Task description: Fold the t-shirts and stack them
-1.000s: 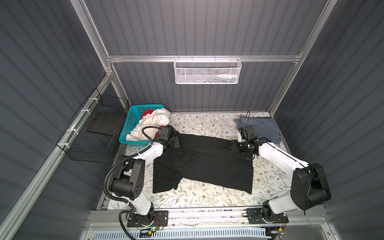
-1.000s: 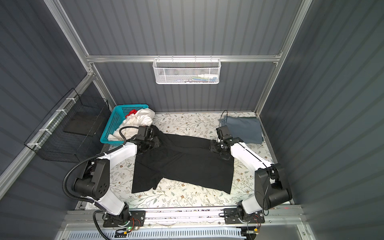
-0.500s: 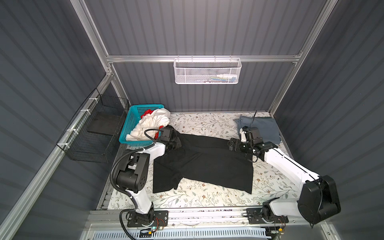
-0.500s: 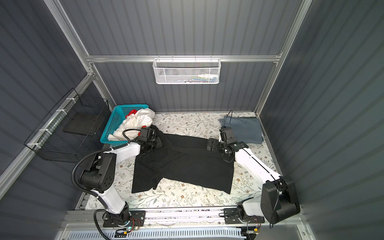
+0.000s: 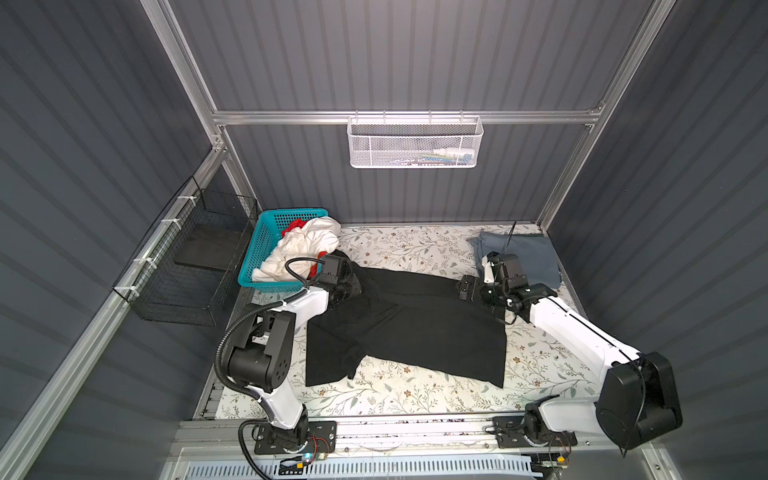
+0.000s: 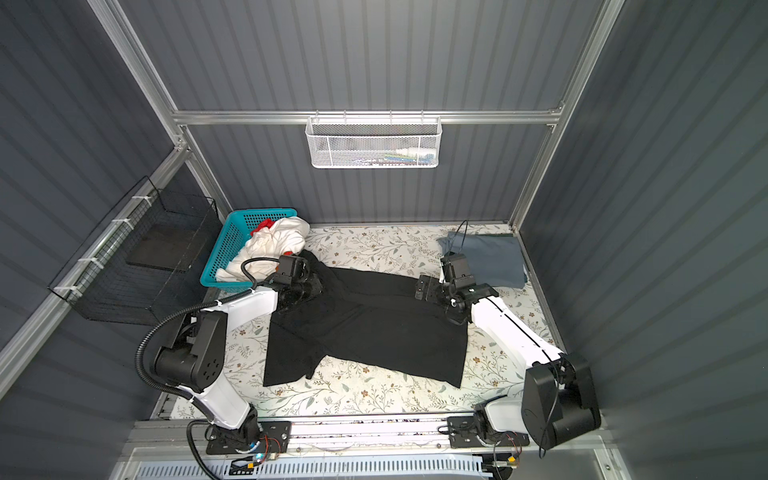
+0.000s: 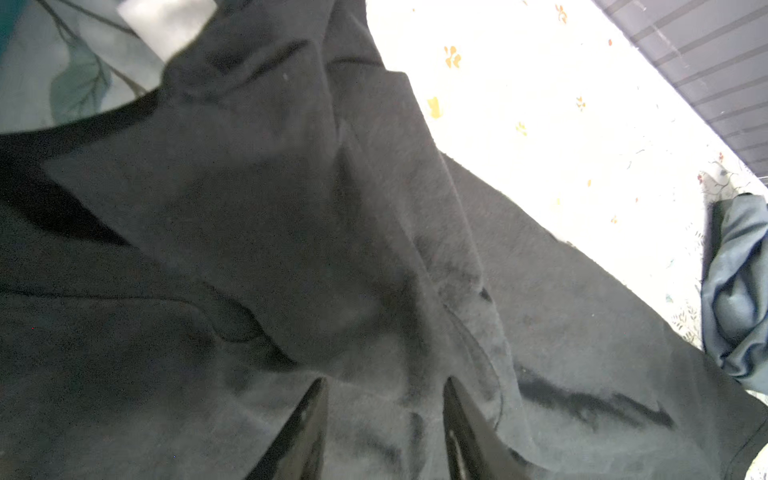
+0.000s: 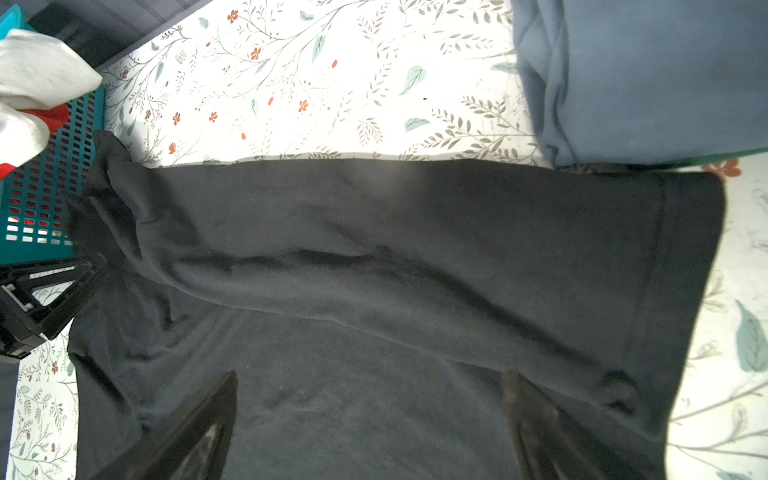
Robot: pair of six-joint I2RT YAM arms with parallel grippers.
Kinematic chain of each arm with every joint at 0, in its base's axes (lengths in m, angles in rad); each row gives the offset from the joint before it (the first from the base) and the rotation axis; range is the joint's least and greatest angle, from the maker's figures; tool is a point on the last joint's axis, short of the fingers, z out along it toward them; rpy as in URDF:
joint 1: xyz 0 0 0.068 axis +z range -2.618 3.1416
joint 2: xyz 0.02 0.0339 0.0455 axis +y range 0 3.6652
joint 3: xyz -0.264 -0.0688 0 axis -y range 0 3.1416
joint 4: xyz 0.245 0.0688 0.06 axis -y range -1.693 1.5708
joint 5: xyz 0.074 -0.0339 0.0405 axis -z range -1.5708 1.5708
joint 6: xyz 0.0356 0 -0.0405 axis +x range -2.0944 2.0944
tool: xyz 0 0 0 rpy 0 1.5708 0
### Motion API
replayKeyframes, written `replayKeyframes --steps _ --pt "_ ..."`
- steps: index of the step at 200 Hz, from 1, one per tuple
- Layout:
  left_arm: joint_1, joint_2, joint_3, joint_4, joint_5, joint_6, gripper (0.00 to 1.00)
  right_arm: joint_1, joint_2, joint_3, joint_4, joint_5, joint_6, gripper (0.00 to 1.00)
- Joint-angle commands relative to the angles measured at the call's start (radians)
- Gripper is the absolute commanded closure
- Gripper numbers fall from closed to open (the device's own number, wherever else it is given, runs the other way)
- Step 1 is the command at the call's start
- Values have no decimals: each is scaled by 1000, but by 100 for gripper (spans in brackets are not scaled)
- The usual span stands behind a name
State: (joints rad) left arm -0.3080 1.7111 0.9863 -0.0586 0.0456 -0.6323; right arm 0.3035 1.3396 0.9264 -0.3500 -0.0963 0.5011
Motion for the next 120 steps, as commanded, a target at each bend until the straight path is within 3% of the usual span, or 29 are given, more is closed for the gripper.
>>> replayKeyframes --steps 1,61,120 --pt "0 33 30 -19 16 17 54 -7 -17 -18 0 23 11 1" --pt "0 104 66 9 25 5 56 -14 -24 -47 8 23 26 1" --pt "0 135 113 20 26 9 71 -29 -17 -57 6 21 32 1"
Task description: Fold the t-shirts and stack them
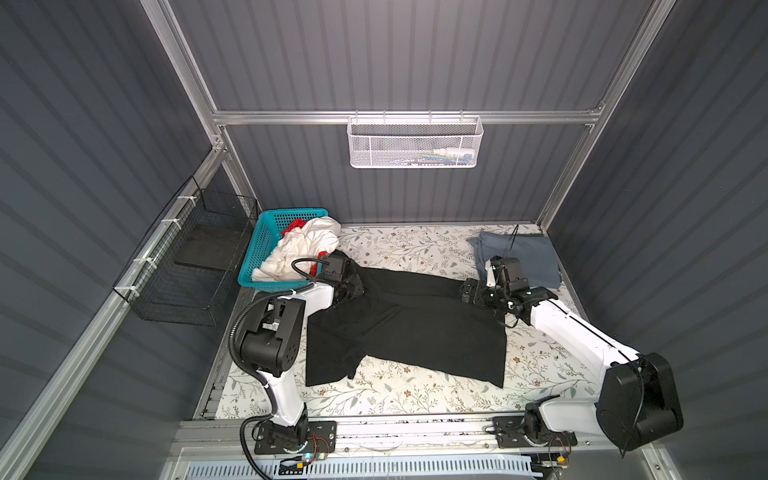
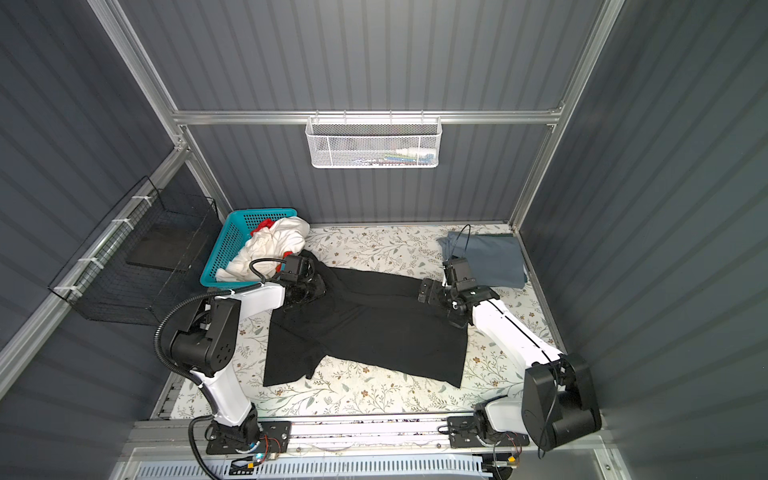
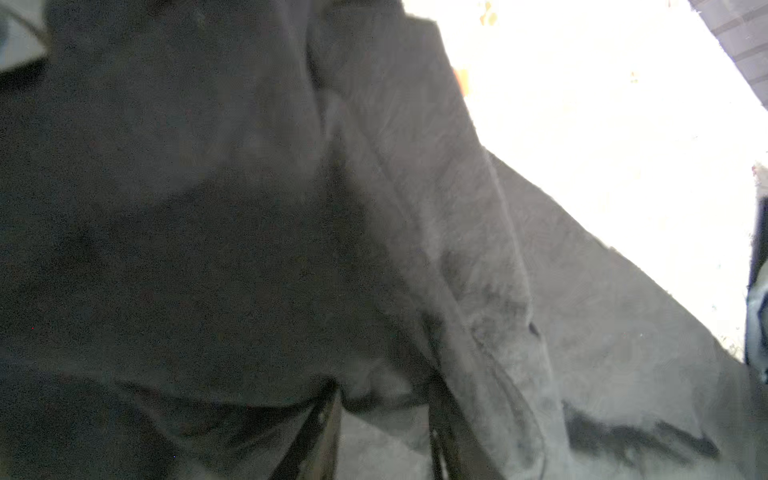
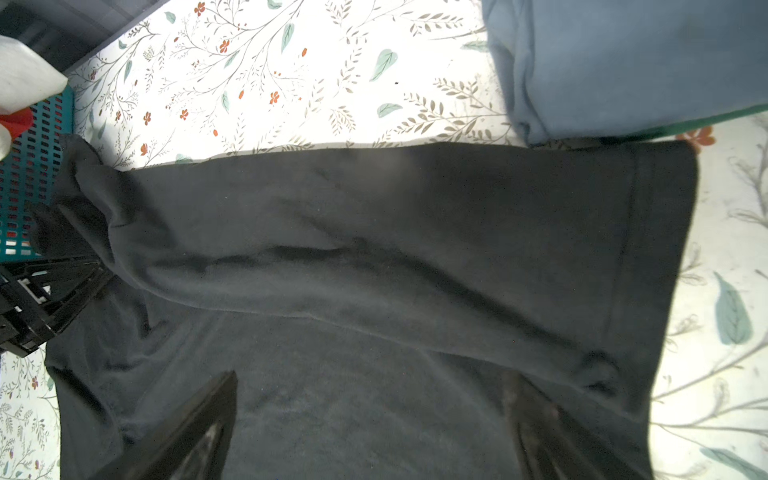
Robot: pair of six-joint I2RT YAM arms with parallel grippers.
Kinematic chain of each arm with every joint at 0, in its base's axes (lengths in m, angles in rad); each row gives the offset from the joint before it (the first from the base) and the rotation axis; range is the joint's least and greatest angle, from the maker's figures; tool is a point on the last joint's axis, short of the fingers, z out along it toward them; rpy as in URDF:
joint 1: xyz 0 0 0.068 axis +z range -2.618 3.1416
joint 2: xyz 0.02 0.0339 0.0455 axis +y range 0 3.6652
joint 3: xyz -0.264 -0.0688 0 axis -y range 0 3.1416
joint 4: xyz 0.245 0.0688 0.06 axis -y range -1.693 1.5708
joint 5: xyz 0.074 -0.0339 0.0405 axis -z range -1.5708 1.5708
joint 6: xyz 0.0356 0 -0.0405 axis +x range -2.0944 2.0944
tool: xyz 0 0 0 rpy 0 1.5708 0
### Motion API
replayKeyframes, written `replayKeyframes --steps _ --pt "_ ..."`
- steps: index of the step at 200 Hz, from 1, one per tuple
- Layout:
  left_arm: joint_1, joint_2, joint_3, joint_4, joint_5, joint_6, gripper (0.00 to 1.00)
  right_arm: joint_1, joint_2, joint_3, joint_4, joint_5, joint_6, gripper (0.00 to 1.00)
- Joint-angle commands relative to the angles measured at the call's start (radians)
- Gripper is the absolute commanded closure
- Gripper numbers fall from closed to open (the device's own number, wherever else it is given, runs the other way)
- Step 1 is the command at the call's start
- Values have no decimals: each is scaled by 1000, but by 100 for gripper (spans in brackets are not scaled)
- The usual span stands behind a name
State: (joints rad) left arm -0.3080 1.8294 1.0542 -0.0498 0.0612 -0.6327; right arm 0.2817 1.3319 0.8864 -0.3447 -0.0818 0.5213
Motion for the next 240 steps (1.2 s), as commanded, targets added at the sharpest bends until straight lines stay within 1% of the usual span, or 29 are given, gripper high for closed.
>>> replayKeyframes --steps 1,16,34,57,87,90,98,128,152,190,212,240 --pt "0 16 45 11 10 10 71 -7 -10 -17 1 7 13 1" --pt "0 24 60 4 10 14 76 -11 -2 -18 0 3 16 1" --pt "0 30 77 -7 9 19 77 -13 2 -19 0 2 18 1" --pt "0 33 95 -17 6 34 87 -15 -4 -26 4 5 17 1" --pt "0 52 123 -30 9 60 90 -21 -4 -28 3 6 18 1" --pt "0 55 127 -32 9 62 91 -21 -3 -29 3 7 19 1" --pt "0 61 135 -35 12 72 100 -23 -3 -30 4 7 21 1" --pt "0 71 168 -52 22 101 100 -26 2 -33 7 1 23 1" --pt "0 50 198 -97 19 123 100 -28 2 -30 3 -1 28 1" --pt "0 -19 253 -278 -7 170 100 -27 -4 -27 -8 3 26 1" --pt "0 -68 257 -353 -21 190 100 -28 1 -14 -19 -1 24 1" --pt "0 -80 285 -464 -27 235 100 -28 10 1 -22 -4 21 1"
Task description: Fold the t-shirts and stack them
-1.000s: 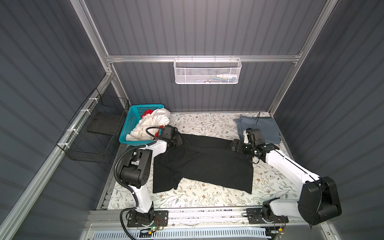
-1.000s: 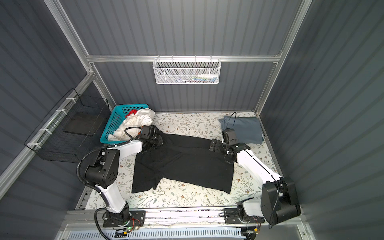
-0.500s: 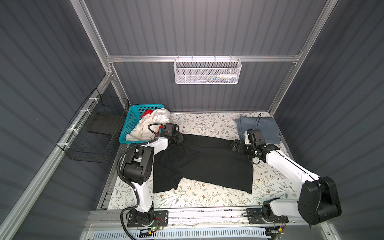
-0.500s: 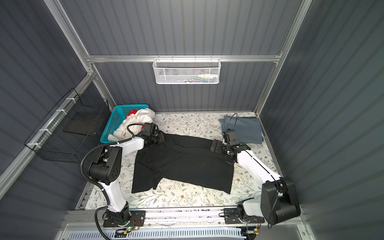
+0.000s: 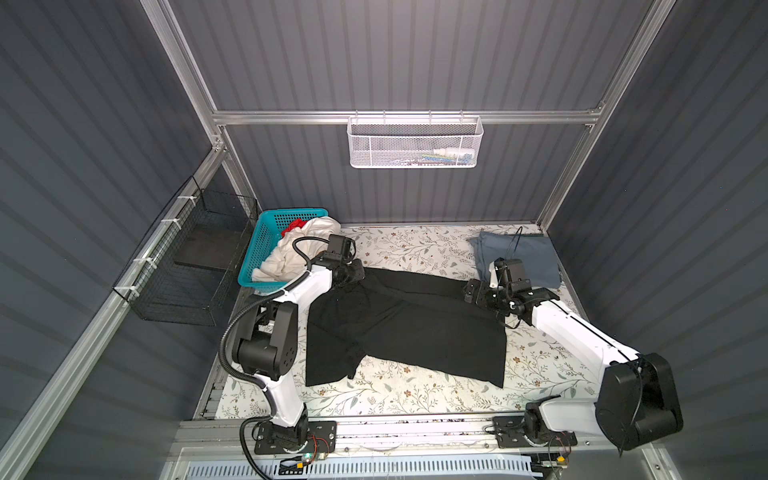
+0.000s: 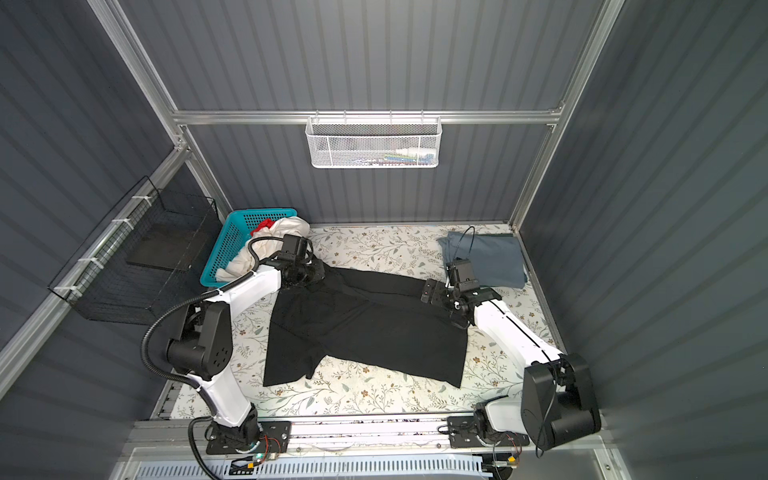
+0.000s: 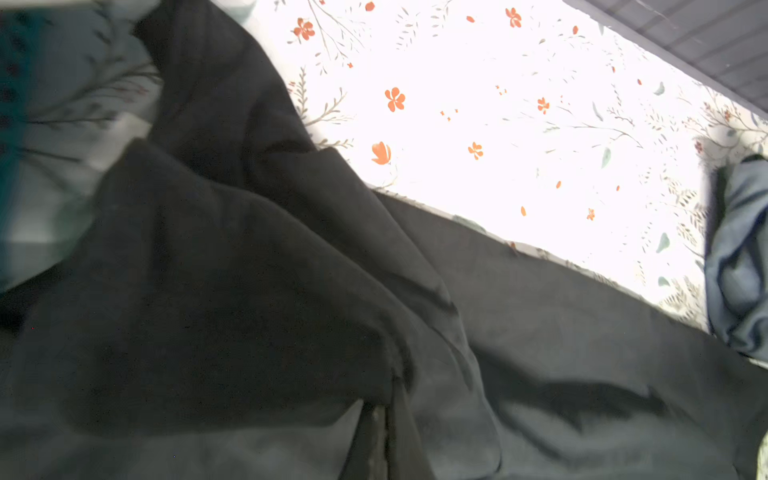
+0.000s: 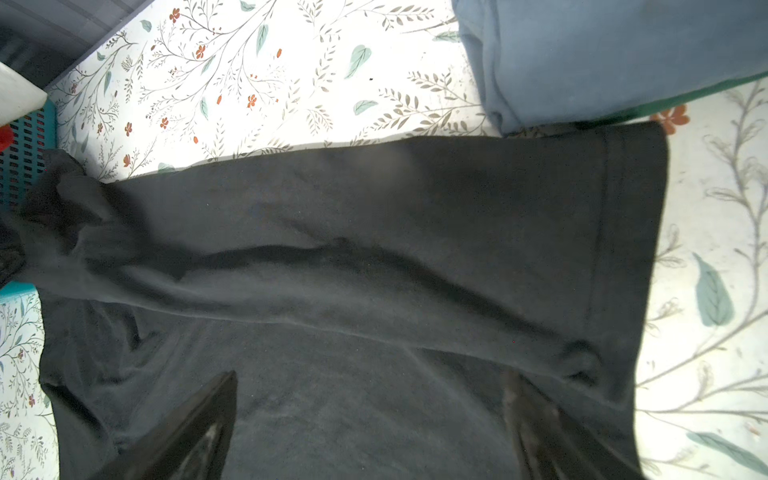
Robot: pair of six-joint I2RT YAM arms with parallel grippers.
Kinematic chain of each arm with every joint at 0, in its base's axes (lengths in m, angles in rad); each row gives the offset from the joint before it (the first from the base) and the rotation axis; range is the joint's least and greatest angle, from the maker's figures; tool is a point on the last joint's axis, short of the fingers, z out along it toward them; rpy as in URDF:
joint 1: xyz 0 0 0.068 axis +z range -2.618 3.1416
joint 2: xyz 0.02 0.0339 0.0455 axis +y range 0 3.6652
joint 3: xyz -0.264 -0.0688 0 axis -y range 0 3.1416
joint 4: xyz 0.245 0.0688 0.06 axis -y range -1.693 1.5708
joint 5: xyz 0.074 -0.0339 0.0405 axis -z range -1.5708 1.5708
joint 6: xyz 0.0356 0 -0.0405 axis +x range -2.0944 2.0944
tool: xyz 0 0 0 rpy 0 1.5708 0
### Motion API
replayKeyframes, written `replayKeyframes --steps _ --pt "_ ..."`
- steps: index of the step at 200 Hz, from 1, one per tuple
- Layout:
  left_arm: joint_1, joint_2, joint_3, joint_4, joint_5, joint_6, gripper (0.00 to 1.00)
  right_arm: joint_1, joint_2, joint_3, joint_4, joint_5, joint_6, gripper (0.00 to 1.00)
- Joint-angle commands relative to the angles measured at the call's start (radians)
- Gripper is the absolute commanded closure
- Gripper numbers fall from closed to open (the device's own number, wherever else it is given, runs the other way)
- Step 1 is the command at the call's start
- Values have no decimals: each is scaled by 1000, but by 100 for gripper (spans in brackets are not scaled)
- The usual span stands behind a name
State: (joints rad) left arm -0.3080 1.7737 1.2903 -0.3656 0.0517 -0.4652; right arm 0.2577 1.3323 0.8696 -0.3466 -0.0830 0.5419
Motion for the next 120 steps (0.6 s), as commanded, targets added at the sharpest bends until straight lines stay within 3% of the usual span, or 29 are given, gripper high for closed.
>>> replayKeyframes --steps 1,49,120 --pt "0 -24 51 -153 -18 68 100 -4 11 18 -21 -3 0 1" --pt "0 32 164 -325 7 153 100 -3 30 26 -28 -7 -5 1" --pt "0 170 274 -414 63 207 100 -3 55 34 -37 -10 -13 1"
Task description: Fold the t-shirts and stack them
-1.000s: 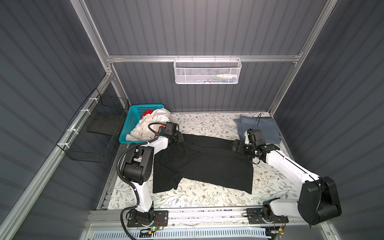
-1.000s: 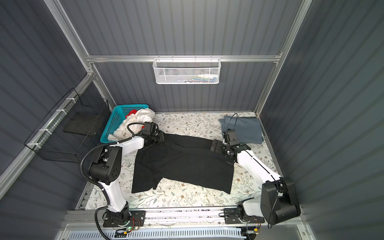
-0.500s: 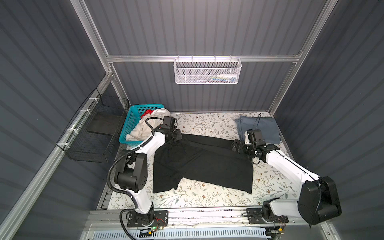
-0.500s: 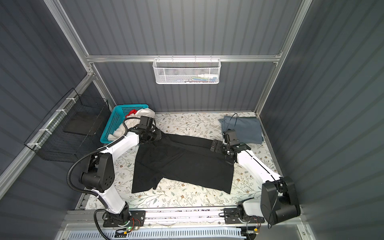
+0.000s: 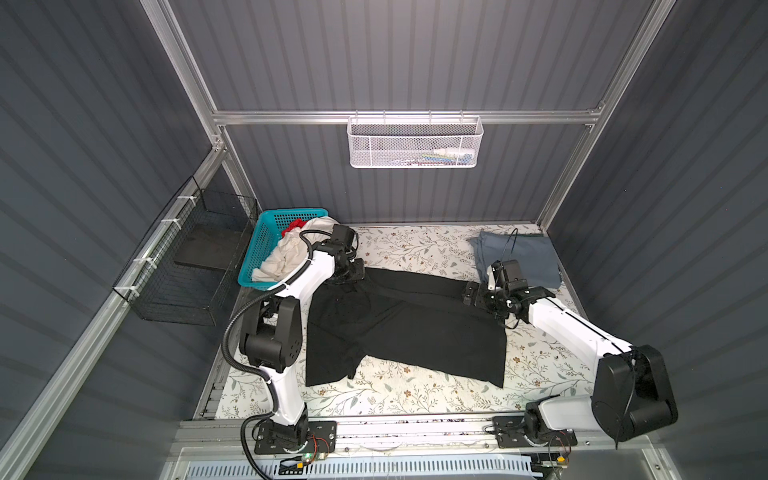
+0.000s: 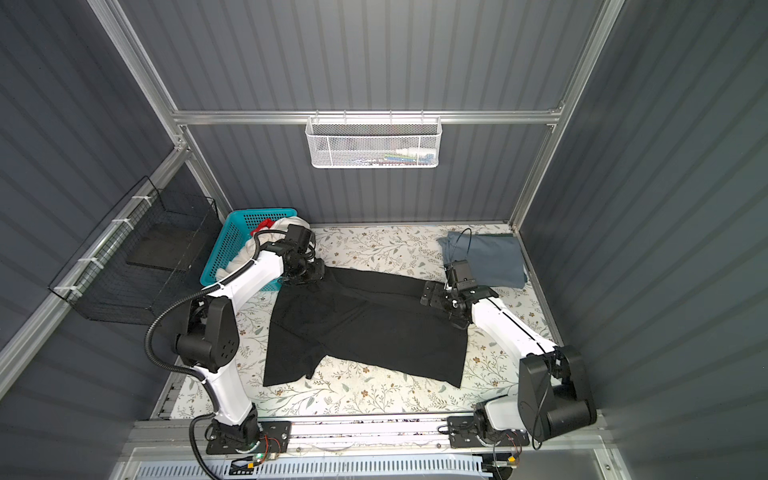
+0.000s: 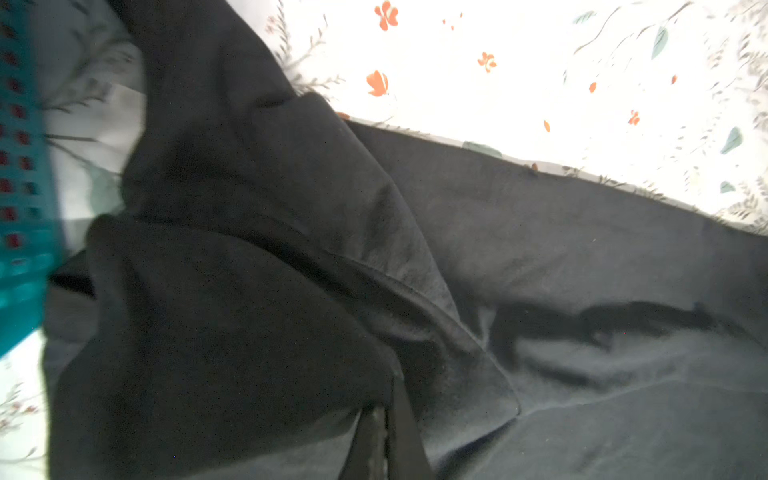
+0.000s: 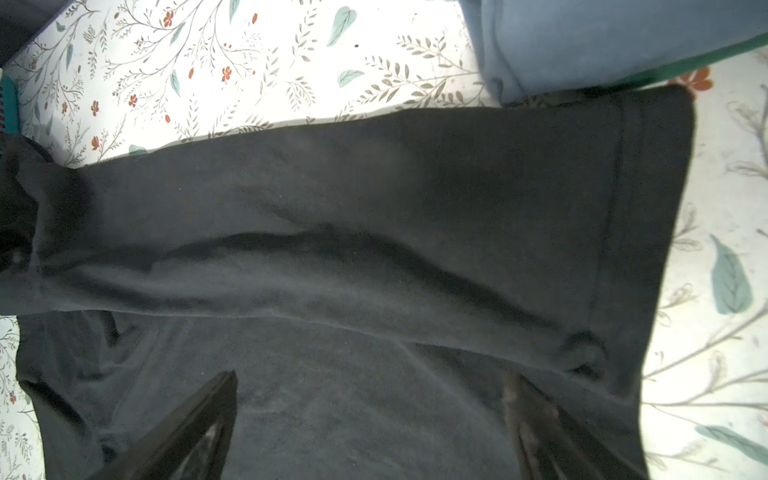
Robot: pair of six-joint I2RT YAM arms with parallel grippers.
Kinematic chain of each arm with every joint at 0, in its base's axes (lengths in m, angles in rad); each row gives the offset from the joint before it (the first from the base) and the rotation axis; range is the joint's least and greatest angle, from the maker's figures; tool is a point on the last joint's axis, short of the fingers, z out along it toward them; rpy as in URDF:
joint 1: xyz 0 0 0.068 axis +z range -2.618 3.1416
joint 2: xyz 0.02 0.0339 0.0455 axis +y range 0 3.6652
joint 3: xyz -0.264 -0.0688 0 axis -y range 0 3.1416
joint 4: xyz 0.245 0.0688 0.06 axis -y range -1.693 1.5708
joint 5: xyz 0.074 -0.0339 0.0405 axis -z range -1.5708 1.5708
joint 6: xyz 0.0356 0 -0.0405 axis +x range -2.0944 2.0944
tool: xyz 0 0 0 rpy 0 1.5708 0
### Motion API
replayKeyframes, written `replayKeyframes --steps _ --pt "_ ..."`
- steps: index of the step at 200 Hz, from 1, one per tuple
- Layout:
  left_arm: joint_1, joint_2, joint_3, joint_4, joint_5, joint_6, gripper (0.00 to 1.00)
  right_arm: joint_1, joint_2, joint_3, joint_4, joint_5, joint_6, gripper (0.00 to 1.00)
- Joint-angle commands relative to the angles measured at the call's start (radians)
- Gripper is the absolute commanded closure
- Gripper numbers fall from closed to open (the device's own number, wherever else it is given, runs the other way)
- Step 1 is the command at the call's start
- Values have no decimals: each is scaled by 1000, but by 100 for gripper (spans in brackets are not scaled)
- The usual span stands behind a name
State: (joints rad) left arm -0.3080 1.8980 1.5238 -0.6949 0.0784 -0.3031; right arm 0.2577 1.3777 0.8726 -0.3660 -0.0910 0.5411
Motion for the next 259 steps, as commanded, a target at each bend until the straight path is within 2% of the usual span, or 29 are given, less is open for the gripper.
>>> replayKeyframes --steps 1,39,61,67,81,96,103,118,145,171,203,221,246,259 --pt "0 46 41 -86 36 45 100 -4 10 32 -17 -1 -12 1" --pt "0 71 28 -33 -7 33 100 -4 18 38 -17 -3 -15 1" --pt "0 103 56 1 12 23 100 -3 31 48 -17 -15 -15 1" --pt "0 117 70 4 14 18 90 -3 34 51 -17 -19 -15 1" --pt "0 152 105 4 10 18 80 -3 35 54 -17 -19 -16 1" --pt "0 184 131 8 -11 20 41 -3 30 54 -17 -16 -17 1" --pt "-1 190 134 16 -24 22 31 -3 29 52 -17 -14 -16 1" --pt "-2 167 105 65 -80 8 19 -3 26 51 -44 -15 -15 1" --pt "-2 40 -13 183 -159 -18 10 -3 27 57 -50 -16 -15 1" --pt "-2 -73 -101 221 -229 -31 6 -3 28 63 -48 -15 -16 1" --pt "-2 -145 -179 197 -258 -52 6 -3 36 72 -44 -31 -9 1" --pt "0 -169 -227 198 -312 -78 11 -4 36 71 -41 -32 -7 1" --pt "26 -177 -273 210 -321 -111 32 -3 38 81 -47 -32 -16 1" --pt "43 -177 -294 227 -311 -123 34 -3 38 90 -54 -29 -25 1"
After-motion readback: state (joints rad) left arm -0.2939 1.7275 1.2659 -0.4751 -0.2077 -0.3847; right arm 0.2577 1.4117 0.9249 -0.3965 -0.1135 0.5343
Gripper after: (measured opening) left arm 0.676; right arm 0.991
